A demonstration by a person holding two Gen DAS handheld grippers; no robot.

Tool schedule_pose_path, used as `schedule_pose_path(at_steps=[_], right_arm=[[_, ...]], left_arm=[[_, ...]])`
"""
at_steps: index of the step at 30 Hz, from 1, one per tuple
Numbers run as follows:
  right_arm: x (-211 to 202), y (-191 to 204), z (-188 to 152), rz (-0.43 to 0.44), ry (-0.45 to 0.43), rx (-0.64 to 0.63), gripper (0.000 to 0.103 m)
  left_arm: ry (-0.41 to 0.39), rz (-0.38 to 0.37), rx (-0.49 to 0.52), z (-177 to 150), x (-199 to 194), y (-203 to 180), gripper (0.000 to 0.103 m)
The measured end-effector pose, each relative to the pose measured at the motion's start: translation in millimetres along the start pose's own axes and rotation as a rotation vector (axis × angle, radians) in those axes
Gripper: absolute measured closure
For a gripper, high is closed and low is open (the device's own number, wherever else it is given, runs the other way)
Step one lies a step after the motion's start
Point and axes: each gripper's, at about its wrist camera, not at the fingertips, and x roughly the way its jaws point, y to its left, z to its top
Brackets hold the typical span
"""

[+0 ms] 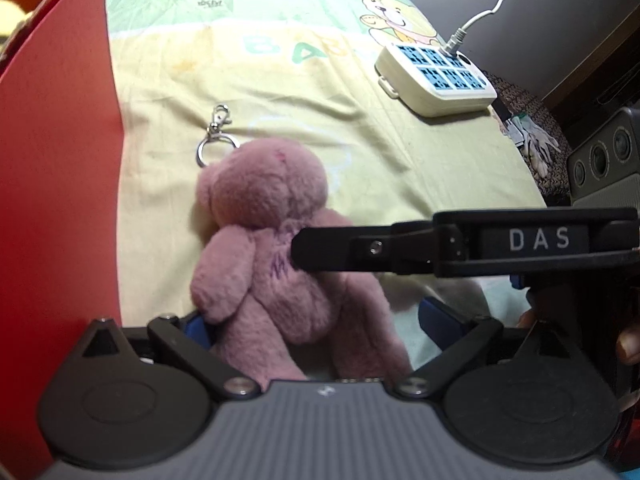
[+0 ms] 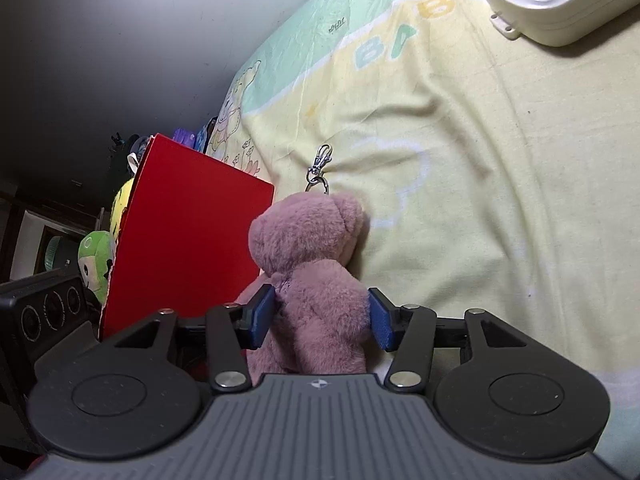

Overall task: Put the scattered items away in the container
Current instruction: 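Lift the pink teddy bear and carry it toward the red box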

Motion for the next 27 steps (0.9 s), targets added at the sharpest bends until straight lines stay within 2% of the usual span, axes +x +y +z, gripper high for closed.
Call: schedule_pose_path(at_steps=[3, 11, 14, 17, 22, 25, 27], right_arm=[[-0.6, -4.0, 1.1, 0.018, 0.008, 0.02, 0.054], [-27.0, -18.5, -3.5, 0.03, 0.002, 0.073, 0.065], [-37.4, -24.9, -8.7, 0.022, -0.011, 0.098, 0.065], [-41.8, -28.9, -12.8, 0.007, -0.024, 0.116, 0.066], [-42.7, -31.9, -15.0, 0.009, -0.051, 0.154, 0.061], [-39.9, -31.2, -14.8, 0.012, -0.052, 0.164, 0.055], [-36.7, -31.0, -14.5, 0.013, -0.045, 0.166, 0.055]], left_arm=[[-0.003, -0.016, 0.005, 0.2, -0.5, 0.0, 0.004], [0.006, -0.094, 0.021, -1.6, -1.5, -8.9, 0.015], [0.016, -0.132, 0.028, -4.6, -0.7, -13.4, 0.018], [0.005, -0.114, 0.042, -8.3, 0.6, -14.1, 0.025], [0.003, -0.162, 0.011, -10.2, -5.9, -9.0, 0.026], [0.003, -0.123, -0.005, -9.6, -5.1, -7.9, 0.026], [-0.001, -0.109, -0.014, -10.5, -3.1, -6.9, 0.026]])
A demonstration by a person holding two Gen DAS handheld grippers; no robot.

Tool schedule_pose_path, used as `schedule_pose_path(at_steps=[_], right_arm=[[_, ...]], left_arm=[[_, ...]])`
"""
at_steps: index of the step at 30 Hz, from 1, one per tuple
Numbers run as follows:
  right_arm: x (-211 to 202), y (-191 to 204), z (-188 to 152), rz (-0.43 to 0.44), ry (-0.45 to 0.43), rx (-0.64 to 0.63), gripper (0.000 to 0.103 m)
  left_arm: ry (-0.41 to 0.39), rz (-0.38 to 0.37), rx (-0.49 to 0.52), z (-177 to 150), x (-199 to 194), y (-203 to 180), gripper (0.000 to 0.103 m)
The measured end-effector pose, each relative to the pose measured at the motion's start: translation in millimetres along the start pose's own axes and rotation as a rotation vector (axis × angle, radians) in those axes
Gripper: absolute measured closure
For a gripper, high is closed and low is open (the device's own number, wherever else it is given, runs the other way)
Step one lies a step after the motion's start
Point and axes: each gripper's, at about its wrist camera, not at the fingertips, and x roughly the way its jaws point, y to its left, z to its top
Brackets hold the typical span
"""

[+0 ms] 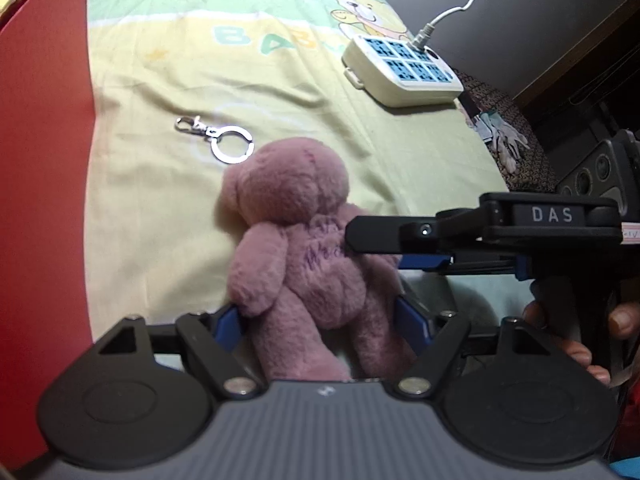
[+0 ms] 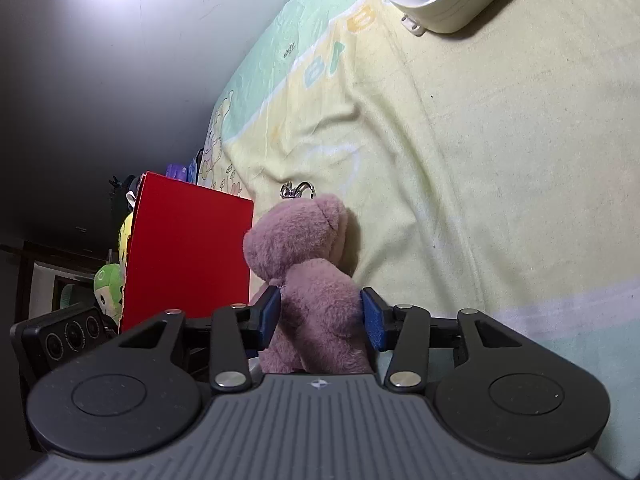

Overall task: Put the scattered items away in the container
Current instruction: 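Lift the pink teddy bear and carry it toward the red box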

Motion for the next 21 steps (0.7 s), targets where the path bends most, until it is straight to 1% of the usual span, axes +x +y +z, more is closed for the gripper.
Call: schedule_pose_path(at_steps=[5, 10, 13, 16, 21], right_arm=[[6.5, 1.8, -2.6, 0.006, 0.013, -0.01, 0.055], [6.8, 3.1, -2.4, 0.004, 0.017, -0.023, 0.059], [5.3, 2.0, -3.7, 0.016, 0.021, -0.005, 0.061], [1.6, 2.4, -5.1, 0.024, 0.021, -0.003, 0.065], [-5.6, 0.2, -7.1, 0.034, 0.011, 0.018, 0.066]], left_arm=[[-0.001, 0.035, 0.005, 0.5, 2.6, -6.3, 0.024], [0.006, 0.06, 0.006, 1.4, 4.4, -8.5, 0.023], [0.024, 0.076, 0.008, 3.7, 4.9, -10.5, 0.022], [0.045, 0.095, 0.025, 8.8, 3.6, -15.6, 0.024], [0.057, 0.111, 0.065, 11.8, -0.1, -26.9, 0.026]])
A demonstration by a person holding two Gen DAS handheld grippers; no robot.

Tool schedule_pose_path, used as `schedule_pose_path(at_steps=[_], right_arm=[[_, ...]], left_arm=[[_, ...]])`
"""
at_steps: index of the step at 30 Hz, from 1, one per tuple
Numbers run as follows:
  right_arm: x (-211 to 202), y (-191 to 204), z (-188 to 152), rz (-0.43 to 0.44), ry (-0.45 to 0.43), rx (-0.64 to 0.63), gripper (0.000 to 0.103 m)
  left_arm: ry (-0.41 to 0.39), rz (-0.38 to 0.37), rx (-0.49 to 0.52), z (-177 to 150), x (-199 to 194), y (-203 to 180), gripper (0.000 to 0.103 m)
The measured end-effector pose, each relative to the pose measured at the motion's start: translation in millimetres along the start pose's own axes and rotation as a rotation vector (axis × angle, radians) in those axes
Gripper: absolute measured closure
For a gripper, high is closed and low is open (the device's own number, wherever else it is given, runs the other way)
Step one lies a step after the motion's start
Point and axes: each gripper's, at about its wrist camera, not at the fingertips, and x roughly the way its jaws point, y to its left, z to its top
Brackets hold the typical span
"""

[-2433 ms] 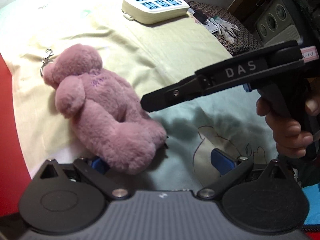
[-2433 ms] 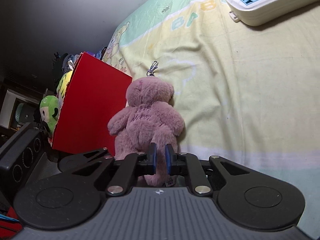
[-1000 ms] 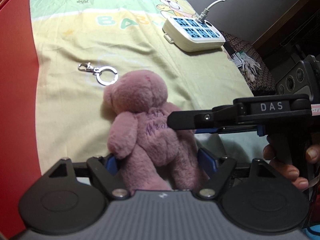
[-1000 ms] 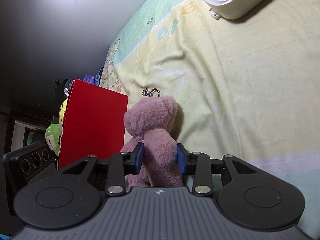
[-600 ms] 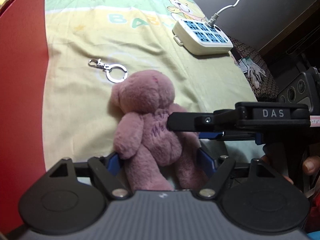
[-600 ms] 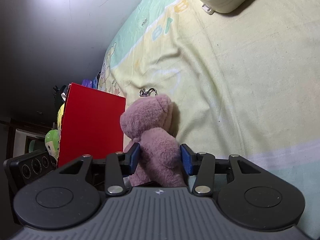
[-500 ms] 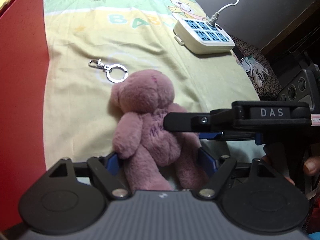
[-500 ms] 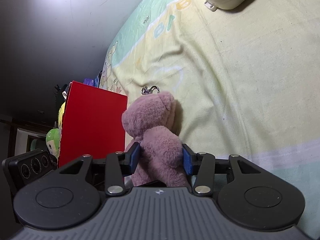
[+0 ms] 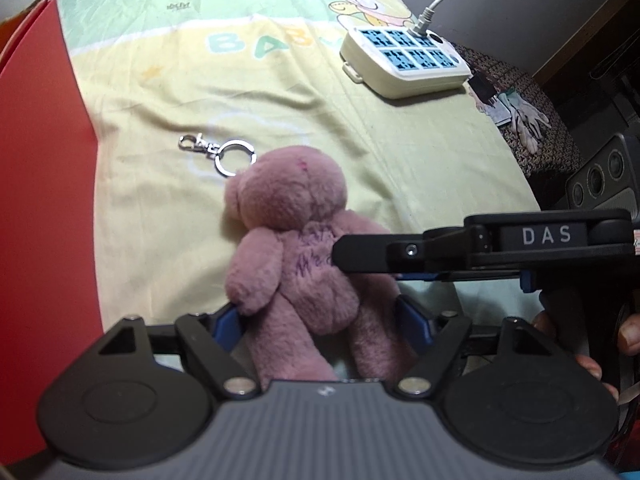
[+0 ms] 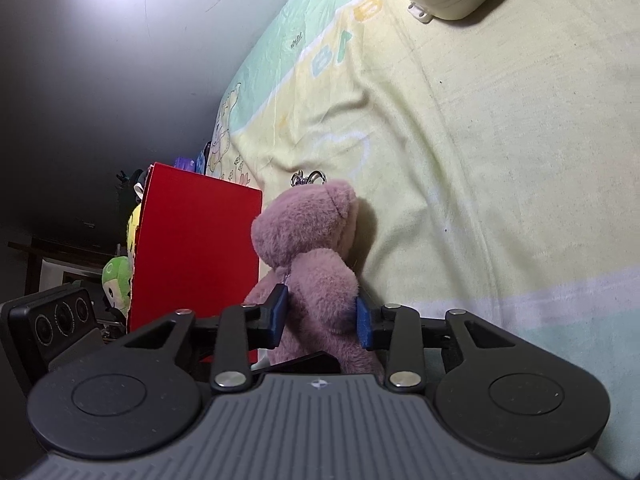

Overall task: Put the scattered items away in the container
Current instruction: 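Lift the pink teddy bear and carry it toward the red box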

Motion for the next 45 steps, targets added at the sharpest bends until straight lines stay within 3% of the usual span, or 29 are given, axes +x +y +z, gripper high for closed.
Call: schedule_pose_path(at_steps=[5, 10, 30, 37, 45], right_arm=[[-3.1, -2.8, -6.1, -0.009, -0.004, 0.008, 0.065], [2.0, -2.7, -12.1, -0.012, -0.01, 0.021, 0.058], [-12.9, -1.1, -26.6, 0.014, -0.028, 0.04, 0.065], [-27.9, 3.1, -35.2, 0.035, -0.083, 0.049, 0.065], [-38.1, 20.1, -43.2, 0.083, -0.166, 0.037, 0.066]], left_arm=[[0.025, 0.014, 0.011, -2.3, 3.1, -4.0, 0.026], [0.018, 0.028, 0.009, -4.8, 2.6, -4.3, 0.026], [-0.022, 0.024, 0.089, -15.0, -11.2, -22.6, 0.026], [-0.078, 0.031, 0.168, -18.8, -24.0, -37.7, 0.026], [-0.167, -0.002, 0.177, -17.2, -50.9, -35.9, 0.026]])
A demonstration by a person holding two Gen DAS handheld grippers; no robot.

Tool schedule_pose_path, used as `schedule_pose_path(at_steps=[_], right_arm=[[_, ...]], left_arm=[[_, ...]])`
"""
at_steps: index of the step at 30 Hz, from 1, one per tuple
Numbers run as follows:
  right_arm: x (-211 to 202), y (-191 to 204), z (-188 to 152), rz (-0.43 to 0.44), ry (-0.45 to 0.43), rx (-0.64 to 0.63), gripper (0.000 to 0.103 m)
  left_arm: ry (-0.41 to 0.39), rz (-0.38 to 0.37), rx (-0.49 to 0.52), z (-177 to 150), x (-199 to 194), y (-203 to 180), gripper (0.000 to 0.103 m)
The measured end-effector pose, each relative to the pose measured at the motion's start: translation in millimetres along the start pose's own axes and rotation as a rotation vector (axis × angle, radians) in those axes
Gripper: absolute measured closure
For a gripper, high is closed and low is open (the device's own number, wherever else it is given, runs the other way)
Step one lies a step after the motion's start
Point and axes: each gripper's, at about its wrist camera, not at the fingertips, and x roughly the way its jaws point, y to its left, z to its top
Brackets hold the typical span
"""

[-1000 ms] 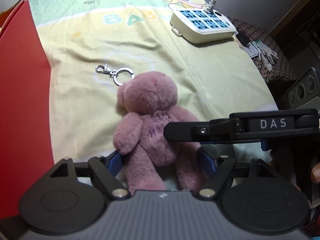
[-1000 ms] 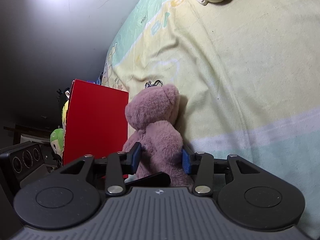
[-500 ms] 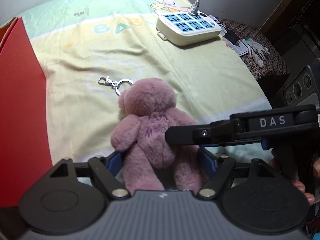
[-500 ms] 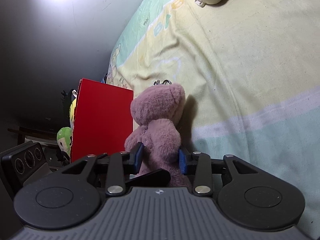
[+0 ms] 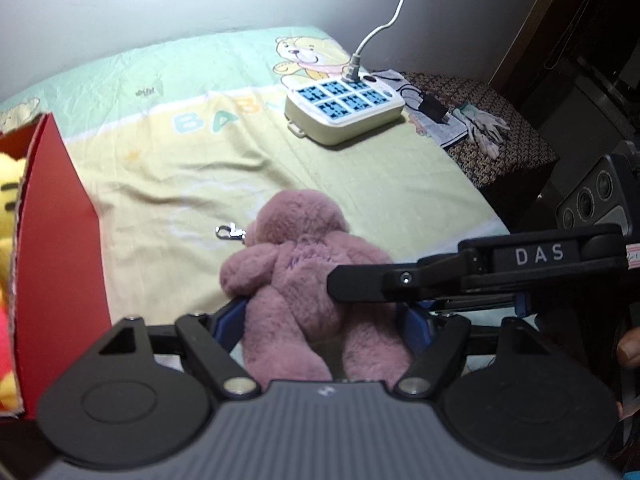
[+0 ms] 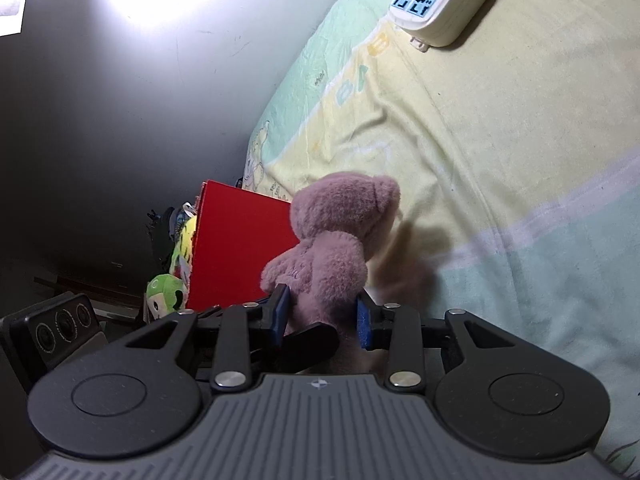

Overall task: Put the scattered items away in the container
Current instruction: 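Lift the pink teddy bear and carry it toward the red box, then lower the pink teddy bear into the box beside the yellow tiger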

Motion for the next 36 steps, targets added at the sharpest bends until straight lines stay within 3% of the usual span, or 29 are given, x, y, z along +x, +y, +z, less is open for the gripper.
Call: schedule_pose_path(at_steps=[4, 13, 23, 29, 36], right_arm=[[-1.0, 23.0, -3.3, 0.016, -0.056, -0.033, 0.066], [6.3, 75.2, -19.5, 0.035, -0.157, -0.098, 0.066], [30.0, 160.0, -25.5, 0.161, -0.252, -0.252, 0.066], [79.2, 195.5, -33.3, 0.216, -0.218, -0.328, 0.066], [140.2, 203.3, -49.4, 0.221, -0.109, -0.336, 0.066]], left_arm=[[-0.053, -0.013, 0.03, 4.8, -18.2, 2.1, 0.021], [-0.145, -0.054, 0.04, 6.8, -67.5, 30.7, 0.021], [-0.362, -0.009, 0.041, 12.5, -151.1, 81.1, 0.019], [-0.417, 0.067, 0.013, -3.4, -179.3, 123.8, 0.015], [-0.365, 0.121, -0.056, -32.5, -179.2, 178.6, 0.015]])
